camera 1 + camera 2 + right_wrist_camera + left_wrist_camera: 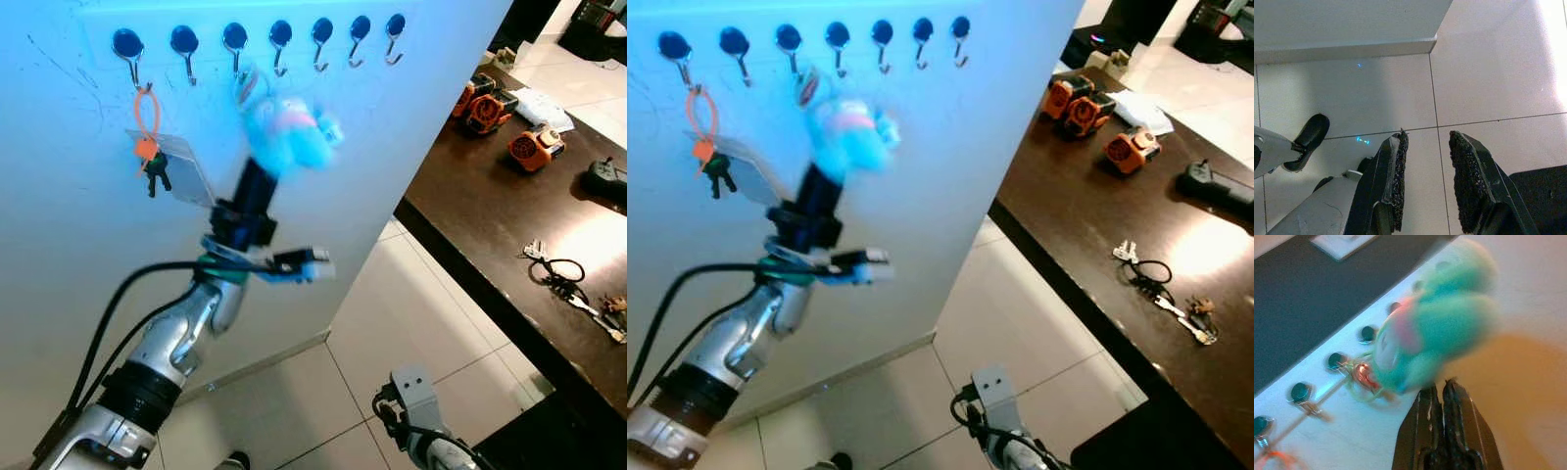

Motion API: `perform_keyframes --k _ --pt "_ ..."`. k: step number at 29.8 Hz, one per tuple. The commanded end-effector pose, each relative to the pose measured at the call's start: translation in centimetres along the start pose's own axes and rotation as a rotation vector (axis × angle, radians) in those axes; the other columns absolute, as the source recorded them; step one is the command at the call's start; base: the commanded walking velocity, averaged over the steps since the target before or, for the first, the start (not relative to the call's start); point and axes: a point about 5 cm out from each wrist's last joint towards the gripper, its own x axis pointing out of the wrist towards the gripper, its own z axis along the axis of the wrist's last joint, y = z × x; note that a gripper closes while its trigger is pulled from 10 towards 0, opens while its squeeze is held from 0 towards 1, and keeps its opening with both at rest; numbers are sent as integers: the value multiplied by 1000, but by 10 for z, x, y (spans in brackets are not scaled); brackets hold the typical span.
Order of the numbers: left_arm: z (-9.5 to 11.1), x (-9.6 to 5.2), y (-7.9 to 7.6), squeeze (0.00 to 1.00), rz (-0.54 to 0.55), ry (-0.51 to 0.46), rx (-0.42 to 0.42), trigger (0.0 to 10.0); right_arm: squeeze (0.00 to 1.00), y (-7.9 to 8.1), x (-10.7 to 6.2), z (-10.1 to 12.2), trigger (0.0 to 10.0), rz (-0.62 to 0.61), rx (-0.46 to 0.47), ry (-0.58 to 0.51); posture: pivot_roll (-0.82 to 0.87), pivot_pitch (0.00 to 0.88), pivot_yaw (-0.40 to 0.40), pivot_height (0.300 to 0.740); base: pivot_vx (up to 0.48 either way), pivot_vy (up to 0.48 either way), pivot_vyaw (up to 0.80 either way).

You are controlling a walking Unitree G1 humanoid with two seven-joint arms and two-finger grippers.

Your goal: Hang keys on a hook

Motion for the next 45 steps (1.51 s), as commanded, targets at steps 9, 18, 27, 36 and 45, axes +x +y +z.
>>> perform_keyframes --k 9,18,27,36,45 --pt "3 -1 3 0 -34 -13 -50 10000 0 1 -3 -8 10000 0 -1 29 -32 113 -74 740 0 0 0" --pt "3 -72 -24 0 -406 -28 -151 10000 0 1 -4 -10 10000 0 0 33 -33 120 -69 740 0 0 0" --pt "-12 -171 -45 0 -891 328 -383 10000 0 -1 -7 -16 10000 -2 -4 45 -35 129 -73 740 0 0 0" --pt "-32 -245 -56 0 -934 1057 -642 10000 0 -4 -9 -19 10000 -3 -12 54 -48 125 -74 740 0 0 0" --pt "-46 -304 -41 0 -619 1644 -731 10000 0 6 -16 -31 10000 42 13 47 -48 122 -82 740 0 0 0"
